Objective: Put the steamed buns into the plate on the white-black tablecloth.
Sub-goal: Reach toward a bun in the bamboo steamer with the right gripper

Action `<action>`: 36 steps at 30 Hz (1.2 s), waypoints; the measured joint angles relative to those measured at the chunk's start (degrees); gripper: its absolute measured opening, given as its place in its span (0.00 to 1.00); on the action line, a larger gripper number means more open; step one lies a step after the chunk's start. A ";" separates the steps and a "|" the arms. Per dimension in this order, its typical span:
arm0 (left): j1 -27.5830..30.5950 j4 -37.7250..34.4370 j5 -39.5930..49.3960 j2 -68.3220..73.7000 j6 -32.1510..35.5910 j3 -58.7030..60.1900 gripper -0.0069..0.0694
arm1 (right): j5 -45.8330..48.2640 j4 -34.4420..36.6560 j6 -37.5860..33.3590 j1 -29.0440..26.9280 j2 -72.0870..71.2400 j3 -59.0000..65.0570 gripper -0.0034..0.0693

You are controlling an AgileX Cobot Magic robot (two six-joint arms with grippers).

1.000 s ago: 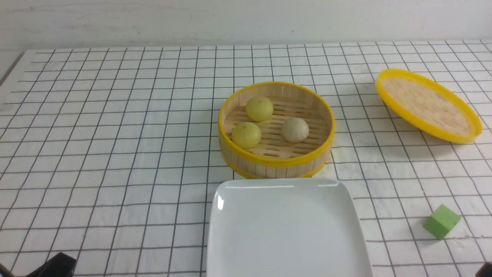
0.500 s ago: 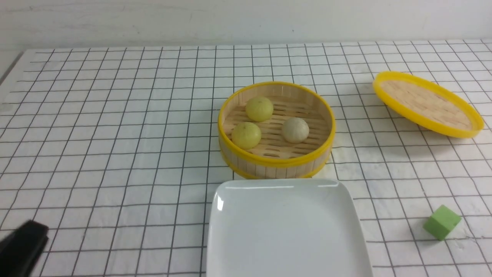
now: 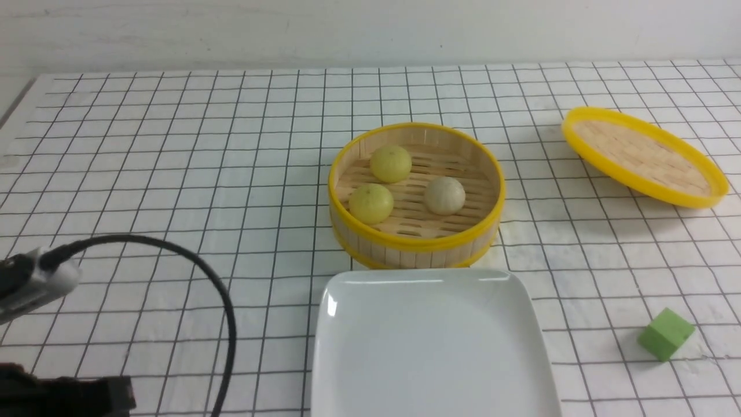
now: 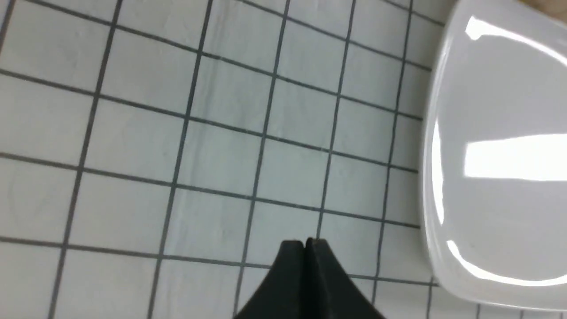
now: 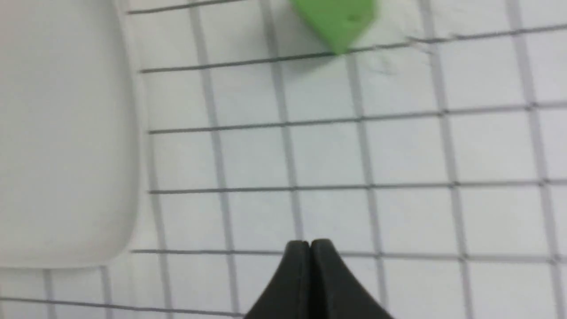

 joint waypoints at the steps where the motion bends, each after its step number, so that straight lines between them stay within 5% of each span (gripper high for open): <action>1: 0.00 -0.17 -0.26 1.23 1.15 -0.42 0.09 | -2.12 4.15 -4.31 0.00 2.30 -0.81 0.04; 8: 0.00 -1.40 -2.66 7.05 4.78 -1.30 0.09 | -6.62 24.37 -27.45 0.00 17.33 -10.09 0.14; 16: 0.00 -1.58 -4.29 7.96 4.84 -1.30 0.10 | -7.29 26.72 -31.03 1.38 31.99 -24.20 0.35; 24: 0.00 -1.58 -4.94 7.96 4.96 -1.30 0.12 | -10.88 15.08 -24.92 11.27 48.97 -41.12 0.45; 31: 0.00 -1.58 -5.06 7.96 4.96 -1.30 0.14 | -16.45 0.49 -12.35 16.61 61.71 -52.03 0.46; 36: 0.00 -1.58 -5.06 7.96 4.96 -1.30 0.15 | -18.88 -3.69 -9.90 17.61 67.15 -54.70 0.41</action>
